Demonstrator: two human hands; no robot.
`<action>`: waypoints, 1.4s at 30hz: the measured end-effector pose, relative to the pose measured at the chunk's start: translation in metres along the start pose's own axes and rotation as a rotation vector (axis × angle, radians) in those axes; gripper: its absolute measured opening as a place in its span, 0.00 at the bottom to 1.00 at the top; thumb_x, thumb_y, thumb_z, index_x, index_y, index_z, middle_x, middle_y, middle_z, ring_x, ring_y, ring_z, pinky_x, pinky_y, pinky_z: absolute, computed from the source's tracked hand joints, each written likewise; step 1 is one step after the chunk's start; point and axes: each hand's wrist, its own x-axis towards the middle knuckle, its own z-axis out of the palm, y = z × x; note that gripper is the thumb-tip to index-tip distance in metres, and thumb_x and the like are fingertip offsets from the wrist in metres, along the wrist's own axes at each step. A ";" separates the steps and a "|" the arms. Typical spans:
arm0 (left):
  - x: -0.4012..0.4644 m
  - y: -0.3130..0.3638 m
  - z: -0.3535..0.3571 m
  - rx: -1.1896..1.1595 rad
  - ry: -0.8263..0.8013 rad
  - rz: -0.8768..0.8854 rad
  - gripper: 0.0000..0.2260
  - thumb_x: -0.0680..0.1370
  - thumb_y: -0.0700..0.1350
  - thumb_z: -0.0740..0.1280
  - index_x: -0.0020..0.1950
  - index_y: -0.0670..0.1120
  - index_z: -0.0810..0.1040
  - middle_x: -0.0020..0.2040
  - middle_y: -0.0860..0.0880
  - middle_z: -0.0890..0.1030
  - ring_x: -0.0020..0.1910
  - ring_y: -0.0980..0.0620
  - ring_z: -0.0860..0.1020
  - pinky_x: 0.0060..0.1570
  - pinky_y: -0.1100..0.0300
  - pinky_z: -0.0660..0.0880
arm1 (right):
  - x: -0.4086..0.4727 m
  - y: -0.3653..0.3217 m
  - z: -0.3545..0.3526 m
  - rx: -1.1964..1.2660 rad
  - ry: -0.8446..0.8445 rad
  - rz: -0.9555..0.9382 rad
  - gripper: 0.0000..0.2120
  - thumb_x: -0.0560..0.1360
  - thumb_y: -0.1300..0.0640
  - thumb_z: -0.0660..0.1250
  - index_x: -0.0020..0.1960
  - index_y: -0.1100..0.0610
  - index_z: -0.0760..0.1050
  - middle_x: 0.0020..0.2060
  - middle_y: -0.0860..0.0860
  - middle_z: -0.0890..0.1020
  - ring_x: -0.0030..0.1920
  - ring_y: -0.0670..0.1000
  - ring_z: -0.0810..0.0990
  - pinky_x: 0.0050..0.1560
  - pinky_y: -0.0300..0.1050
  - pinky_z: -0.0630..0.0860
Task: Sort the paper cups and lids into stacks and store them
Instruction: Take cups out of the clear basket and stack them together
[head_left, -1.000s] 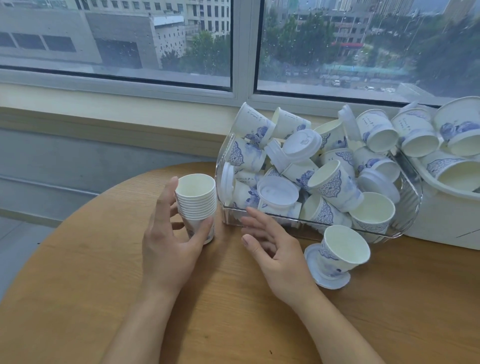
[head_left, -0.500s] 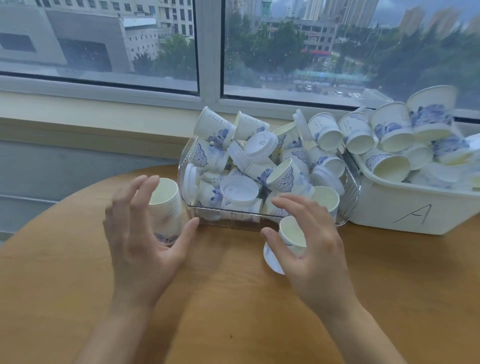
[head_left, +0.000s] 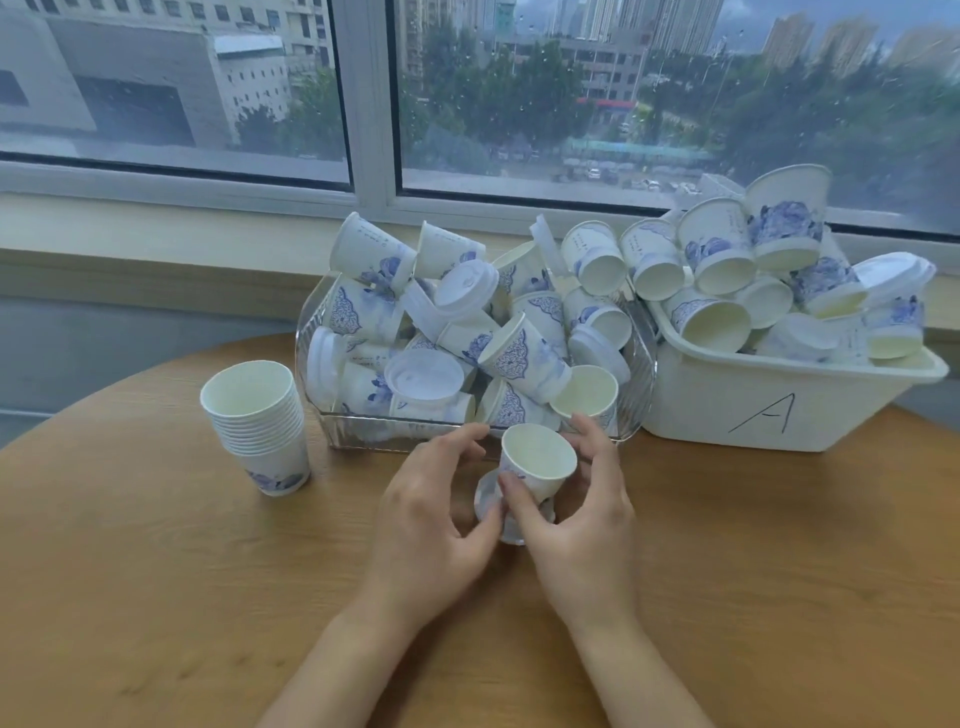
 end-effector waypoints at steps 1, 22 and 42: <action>-0.001 0.001 0.001 -0.027 -0.022 -0.001 0.28 0.72 0.43 0.77 0.71 0.47 0.76 0.58 0.56 0.82 0.60 0.58 0.80 0.61 0.60 0.76 | -0.001 0.000 0.001 0.023 -0.004 -0.004 0.39 0.70 0.47 0.81 0.76 0.44 0.67 0.63 0.42 0.79 0.65 0.49 0.80 0.65 0.54 0.78; -0.007 -0.006 -0.016 -0.282 0.084 -0.296 0.30 0.72 0.53 0.78 0.72 0.57 0.73 0.59 0.59 0.82 0.63 0.53 0.80 0.57 0.52 0.79 | 0.054 -0.028 -0.014 -0.250 0.002 -0.277 0.25 0.76 0.56 0.77 0.70 0.51 0.74 0.61 0.46 0.79 0.61 0.46 0.80 0.61 0.43 0.75; -0.008 -0.001 -0.014 -0.280 0.014 -0.312 0.31 0.74 0.49 0.80 0.74 0.56 0.73 0.59 0.59 0.83 0.57 0.54 0.83 0.50 0.55 0.82 | 0.065 -0.045 -0.003 -0.080 0.107 -0.408 0.31 0.74 0.59 0.79 0.73 0.54 0.71 0.65 0.44 0.79 0.65 0.48 0.78 0.69 0.53 0.71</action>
